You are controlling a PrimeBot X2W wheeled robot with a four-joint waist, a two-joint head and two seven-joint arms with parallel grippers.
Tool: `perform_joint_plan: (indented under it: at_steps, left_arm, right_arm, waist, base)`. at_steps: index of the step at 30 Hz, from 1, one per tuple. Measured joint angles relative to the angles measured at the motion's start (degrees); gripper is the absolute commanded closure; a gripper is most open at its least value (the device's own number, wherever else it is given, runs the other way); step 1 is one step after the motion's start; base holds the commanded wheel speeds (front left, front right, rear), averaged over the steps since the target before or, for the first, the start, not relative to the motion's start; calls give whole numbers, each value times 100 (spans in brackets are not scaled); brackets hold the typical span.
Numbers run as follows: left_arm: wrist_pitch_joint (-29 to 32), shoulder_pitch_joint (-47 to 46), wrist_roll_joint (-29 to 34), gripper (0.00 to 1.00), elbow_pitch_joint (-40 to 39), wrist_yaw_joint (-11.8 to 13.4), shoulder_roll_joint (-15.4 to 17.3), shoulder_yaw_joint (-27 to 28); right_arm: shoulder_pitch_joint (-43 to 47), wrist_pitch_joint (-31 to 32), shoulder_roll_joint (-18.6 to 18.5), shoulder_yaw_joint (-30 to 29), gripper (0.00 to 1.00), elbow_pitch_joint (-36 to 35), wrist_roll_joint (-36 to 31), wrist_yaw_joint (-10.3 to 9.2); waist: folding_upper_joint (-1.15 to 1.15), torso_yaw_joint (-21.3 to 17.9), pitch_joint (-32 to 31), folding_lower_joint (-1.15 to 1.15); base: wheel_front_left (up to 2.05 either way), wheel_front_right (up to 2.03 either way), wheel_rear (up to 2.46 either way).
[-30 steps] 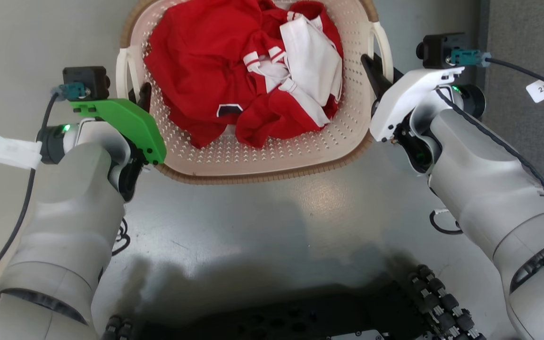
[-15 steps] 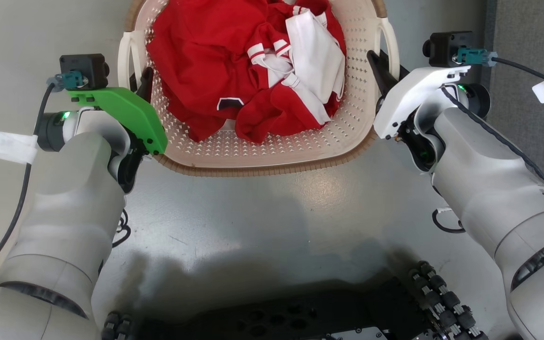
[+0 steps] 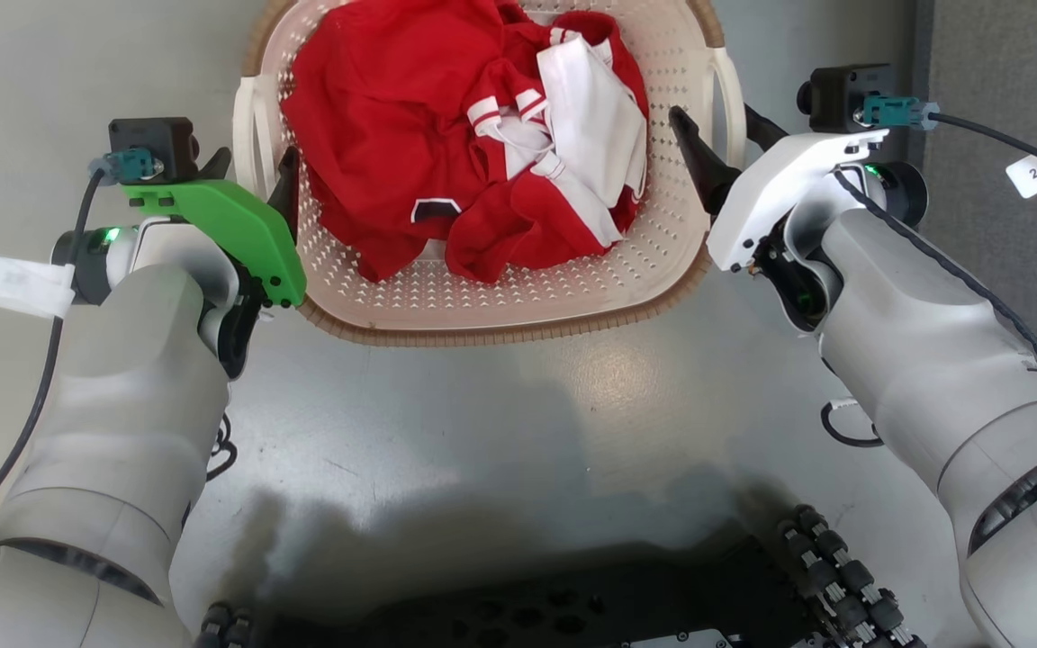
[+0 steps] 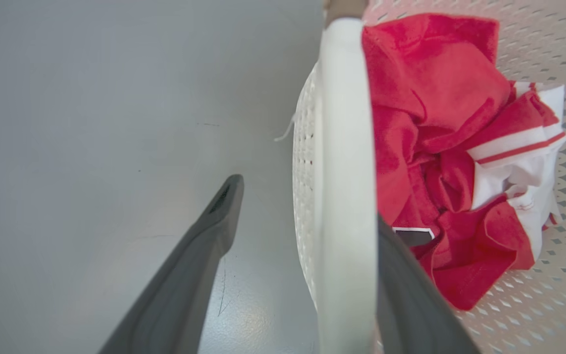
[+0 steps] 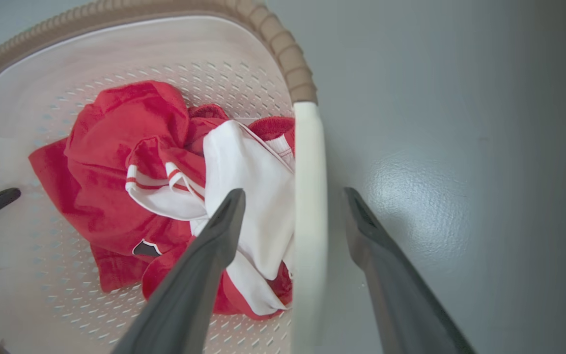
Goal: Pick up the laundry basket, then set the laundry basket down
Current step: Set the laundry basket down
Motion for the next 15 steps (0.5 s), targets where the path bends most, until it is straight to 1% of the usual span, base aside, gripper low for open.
perform_joint_plan:
  at_steps: [15]
  left_arm:
    - [-104, 140, 0, 0, 60, 0, 0, -11]
  right_arm:
    - [82, -25, 45, 13, 0, 191, 137, 0]
  waist:
    - [0, -62, -424, 0]
  base:
    - [0, 0, 0]
